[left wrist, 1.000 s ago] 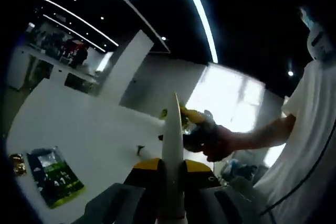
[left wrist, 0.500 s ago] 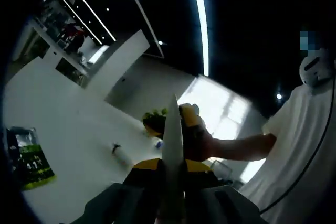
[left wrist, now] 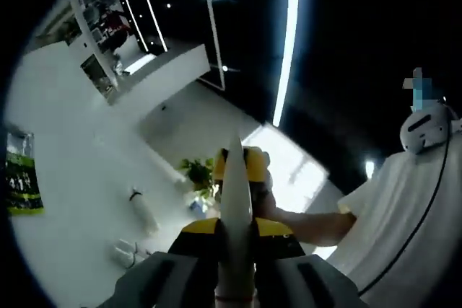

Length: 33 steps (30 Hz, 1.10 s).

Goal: Arrange the skincare products in the storage area until every visible bottle or jar stands upright without overlapping.

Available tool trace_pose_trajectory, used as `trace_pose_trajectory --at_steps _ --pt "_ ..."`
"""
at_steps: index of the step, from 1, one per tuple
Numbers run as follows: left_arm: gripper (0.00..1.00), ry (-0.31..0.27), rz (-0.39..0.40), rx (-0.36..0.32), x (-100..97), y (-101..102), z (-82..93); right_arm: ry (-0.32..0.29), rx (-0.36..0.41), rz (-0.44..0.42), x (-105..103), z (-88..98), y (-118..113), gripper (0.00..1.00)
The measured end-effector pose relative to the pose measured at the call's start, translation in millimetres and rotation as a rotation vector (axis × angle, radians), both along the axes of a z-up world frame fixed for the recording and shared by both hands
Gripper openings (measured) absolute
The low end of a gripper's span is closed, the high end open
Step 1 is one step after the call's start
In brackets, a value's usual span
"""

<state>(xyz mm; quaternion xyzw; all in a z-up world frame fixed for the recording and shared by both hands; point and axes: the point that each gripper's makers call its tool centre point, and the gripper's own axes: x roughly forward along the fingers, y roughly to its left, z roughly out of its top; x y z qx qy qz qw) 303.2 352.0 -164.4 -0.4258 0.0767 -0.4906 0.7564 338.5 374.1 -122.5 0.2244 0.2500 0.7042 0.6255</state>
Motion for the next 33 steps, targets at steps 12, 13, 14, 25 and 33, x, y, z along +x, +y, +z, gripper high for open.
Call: trace_pose_trajectory --at_steps 12,13,14,25,33 --pt "0.16 0.011 -0.021 -0.035 1.9 5.0 3.1 -0.020 -0.017 0.006 0.6 4.3 7.9 0.15" --pt "0.16 0.013 -0.021 -0.032 1.8 4.4 2.7 -0.021 -0.026 0.010 -0.6 2.5 9.8 0.16" --pt "0.16 0.011 -0.021 -0.024 1.7 3.2 2.2 -0.024 -0.035 0.020 -3.6 0.4 11.3 0.17" --pt "0.21 0.016 -0.006 -0.047 2.5 3.6 1.3 -0.067 -0.059 0.025 -10.2 0.1 15.0 0.11" --pt "0.25 0.001 -0.015 0.081 2.0 -2.0 -7.8 -0.144 -0.106 0.079 -19.4 -4.8 17.7 0.10"
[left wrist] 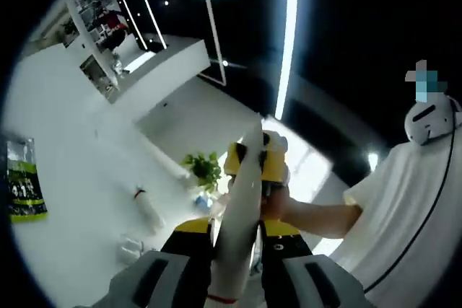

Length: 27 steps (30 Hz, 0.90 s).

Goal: Arrange the skincare products in the storage area until every visible bottle or jar stands upright without overlapping.

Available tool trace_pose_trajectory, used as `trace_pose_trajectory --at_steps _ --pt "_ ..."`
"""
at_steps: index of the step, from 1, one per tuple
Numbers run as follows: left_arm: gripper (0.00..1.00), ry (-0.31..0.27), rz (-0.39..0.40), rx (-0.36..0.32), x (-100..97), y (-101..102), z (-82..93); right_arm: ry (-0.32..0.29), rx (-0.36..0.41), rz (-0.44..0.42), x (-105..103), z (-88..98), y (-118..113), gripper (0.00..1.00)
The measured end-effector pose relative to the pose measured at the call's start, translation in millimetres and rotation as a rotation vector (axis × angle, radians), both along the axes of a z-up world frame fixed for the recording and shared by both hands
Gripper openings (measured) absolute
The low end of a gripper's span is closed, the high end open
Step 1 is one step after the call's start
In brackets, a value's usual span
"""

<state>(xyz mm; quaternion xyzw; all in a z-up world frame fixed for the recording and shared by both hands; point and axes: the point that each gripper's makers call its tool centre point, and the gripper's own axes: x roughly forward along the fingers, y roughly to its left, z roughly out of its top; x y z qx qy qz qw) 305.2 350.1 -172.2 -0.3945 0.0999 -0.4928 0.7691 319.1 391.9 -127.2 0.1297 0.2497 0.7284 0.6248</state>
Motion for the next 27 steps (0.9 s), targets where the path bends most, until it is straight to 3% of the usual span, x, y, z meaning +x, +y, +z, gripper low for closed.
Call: trace_pose_trajectory --at_steps 6,9,12,14,16,20,27 --pt "0.28 0.004 0.000 0.106 -1.2 4.0 -12.6 -0.046 -0.026 0.002 2.0 -3.1 -0.7 0.09" --pt "0.31 -0.018 0.019 0.213 -2.1 8.1 -22.2 -0.071 -0.034 -0.017 9.1 -2.9 -3.8 0.10" --pt "0.36 -0.042 0.073 0.367 2.0 15.3 -35.1 -0.093 -0.054 -0.032 16.2 -4.2 -6.8 0.10" --pt "0.38 -0.126 0.139 0.497 7.1 22.1 -38.4 -0.105 -0.065 -0.039 19.6 -5.7 -8.1 0.10" --pt "0.42 -0.131 0.187 0.593 12.1 29.7 -47.5 -0.119 -0.078 -0.048 24.2 -8.4 -9.5 0.10" --pt "0.52 -0.145 0.257 0.722 17.9 40.0 -60.6 -0.148 -0.110 -0.056 33.1 -13.6 -11.0 0.10" --pt "0.55 -0.068 0.347 0.802 17.3 52.5 -82.1 -0.183 -0.144 -0.077 52.6 -16.6 -12.0 0.10"
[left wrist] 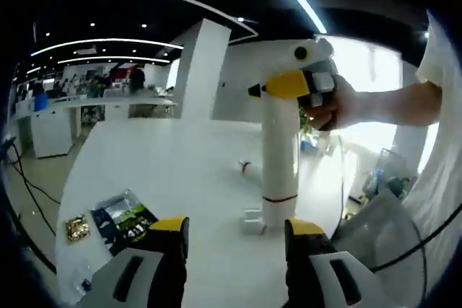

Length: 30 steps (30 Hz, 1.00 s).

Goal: Arrange the skincare products in the storage area until every visible bottle or jar stands upright without overlapping.

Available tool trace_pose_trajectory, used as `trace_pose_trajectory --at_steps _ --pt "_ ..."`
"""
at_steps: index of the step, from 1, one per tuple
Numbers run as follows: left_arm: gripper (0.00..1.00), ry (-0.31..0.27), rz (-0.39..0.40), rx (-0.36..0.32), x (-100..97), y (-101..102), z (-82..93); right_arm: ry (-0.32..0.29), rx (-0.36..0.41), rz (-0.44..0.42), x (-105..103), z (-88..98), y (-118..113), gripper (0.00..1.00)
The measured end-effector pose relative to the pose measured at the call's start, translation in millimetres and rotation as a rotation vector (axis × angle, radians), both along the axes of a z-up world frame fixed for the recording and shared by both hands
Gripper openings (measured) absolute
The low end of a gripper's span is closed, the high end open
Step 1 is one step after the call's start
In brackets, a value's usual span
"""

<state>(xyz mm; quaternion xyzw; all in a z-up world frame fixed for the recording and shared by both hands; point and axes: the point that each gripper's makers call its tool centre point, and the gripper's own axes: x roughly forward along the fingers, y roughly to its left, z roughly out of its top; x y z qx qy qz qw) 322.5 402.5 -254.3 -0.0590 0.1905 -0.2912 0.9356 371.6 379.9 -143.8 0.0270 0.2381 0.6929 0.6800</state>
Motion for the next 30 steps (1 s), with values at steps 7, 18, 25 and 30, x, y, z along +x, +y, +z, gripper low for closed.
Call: trace_pose_trajectory --at_steps 7,18,25,30 --pt "0.55 0.018 0.068 0.116 6.4 10.2 -8.7 -0.033 -0.039 -0.016 23.9 -5.5 2.2 0.10" --pt "0.47 0.011 0.081 0.156 4.9 15.1 -17.0 -0.080 -0.090 -0.032 63.8 -17.0 8.4 0.10" --pt "0.46 0.045 0.087 0.181 4.2 20.4 -27.2 -0.096 -0.119 -0.032 84.4 -29.1 14.3 0.10" --pt "0.47 0.071 0.120 0.158 6.0 28.0 -31.0 -0.116 -0.144 -0.026 99.3 -40.8 17.6 0.10"
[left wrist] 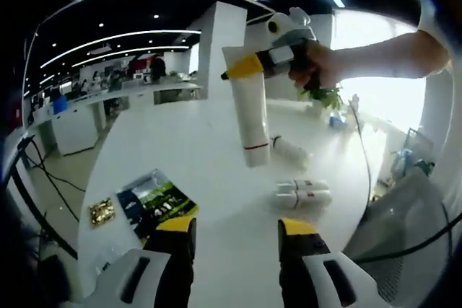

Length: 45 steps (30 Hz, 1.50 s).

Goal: Arrange the skincare products in the storage area until every visible bottle or jar stands upright without overlapping.

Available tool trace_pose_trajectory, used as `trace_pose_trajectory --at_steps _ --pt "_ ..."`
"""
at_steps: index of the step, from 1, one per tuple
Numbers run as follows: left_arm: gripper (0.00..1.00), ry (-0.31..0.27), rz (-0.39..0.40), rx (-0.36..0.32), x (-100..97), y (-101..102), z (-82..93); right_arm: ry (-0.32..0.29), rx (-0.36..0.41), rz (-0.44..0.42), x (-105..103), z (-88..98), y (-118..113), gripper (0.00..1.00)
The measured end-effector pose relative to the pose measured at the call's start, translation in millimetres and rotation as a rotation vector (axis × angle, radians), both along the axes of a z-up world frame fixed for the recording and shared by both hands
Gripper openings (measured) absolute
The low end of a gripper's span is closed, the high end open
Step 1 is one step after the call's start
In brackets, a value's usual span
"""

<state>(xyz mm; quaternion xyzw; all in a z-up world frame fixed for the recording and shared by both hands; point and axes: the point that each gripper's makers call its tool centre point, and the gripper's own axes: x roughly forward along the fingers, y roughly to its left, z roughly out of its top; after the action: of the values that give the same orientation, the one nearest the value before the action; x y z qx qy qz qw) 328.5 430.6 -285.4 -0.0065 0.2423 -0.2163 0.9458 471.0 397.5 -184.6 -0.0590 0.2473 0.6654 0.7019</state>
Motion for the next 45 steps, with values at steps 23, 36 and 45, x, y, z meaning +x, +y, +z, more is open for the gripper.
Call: trace_pose_trajectory --at_steps 23,36,45 --pt "0.44 0.052 0.060 0.009 -1.2 13.9 -12.9 -0.112 -0.079 0.018 66.7 -38.2 11.0 0.10" --pt "0.42 0.076 0.082 0.060 -3.5 20.4 -22.6 -0.120 -0.073 0.044 75.8 -48.4 21.1 0.10" --pt "0.41 0.080 0.077 0.081 -4.2 21.5 -24.7 -0.131 -0.080 0.051 84.7 -56.7 28.6 0.10"
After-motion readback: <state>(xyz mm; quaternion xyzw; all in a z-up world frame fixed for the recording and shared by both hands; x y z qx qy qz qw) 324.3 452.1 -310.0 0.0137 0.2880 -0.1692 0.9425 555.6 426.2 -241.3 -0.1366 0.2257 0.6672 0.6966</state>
